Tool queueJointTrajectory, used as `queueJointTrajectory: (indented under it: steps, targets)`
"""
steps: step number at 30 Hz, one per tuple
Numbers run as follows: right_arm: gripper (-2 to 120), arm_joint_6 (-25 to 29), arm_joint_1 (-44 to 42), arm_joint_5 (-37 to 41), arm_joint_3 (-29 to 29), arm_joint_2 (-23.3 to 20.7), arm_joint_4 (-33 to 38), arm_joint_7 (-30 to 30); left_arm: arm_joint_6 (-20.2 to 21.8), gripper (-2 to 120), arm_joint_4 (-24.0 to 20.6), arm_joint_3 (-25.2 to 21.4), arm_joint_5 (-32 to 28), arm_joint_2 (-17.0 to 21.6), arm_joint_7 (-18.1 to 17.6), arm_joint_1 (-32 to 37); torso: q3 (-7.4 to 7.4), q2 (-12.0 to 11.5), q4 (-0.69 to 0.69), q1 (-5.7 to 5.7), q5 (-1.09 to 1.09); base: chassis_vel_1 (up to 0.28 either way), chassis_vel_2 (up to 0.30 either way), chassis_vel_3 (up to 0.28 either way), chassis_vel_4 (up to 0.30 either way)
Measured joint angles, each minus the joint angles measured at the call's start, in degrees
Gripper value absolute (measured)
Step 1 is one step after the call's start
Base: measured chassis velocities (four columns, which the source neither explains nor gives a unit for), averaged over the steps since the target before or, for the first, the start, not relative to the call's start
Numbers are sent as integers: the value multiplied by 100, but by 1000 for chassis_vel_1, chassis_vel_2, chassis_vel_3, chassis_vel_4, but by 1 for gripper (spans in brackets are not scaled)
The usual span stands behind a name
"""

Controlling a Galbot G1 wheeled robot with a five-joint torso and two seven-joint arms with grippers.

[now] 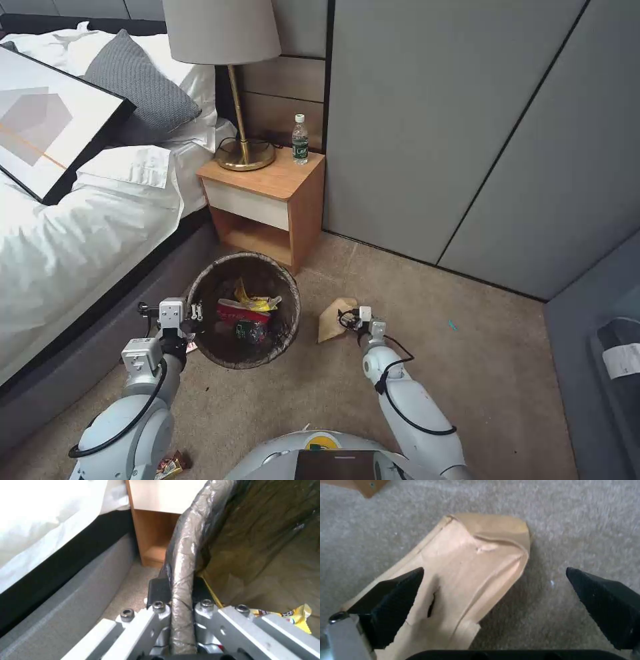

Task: Pick up the trash bin, then pick up the garbage from the floor and place it into the trash bin.

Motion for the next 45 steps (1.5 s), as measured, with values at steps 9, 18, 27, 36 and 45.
queueJointTrajectory:
  steps: [9,18,27,36,45]
  targets:
    - [100,33,97,190,13,71,-248,-144,-4,0,-20,27,21,-13,-1,13,0,0,0,0,0,0,0,0,0]
    - [73,89,86,216,22,90,-253,-222,-7,0,-31,21,25,-20,-4,19,0,0,0,0,1,0,0,0,0]
    - [41,104,48,205,28,62,-156,-229,-16,0,-21,27,28,-32,-6,9,0,0,1,0,1,0,0,0,0]
    - [9,110,-3,179,35,8,-15,-214,-24,0,22,36,26,-17,-7,-10,0,0,1,0,1,0,0,0,0]
    - [0,63,-171,17,27,-248,567,-94,-33,0,61,41,14,-5,-13,-29,0,0,0,0,1,0,0,0,0]
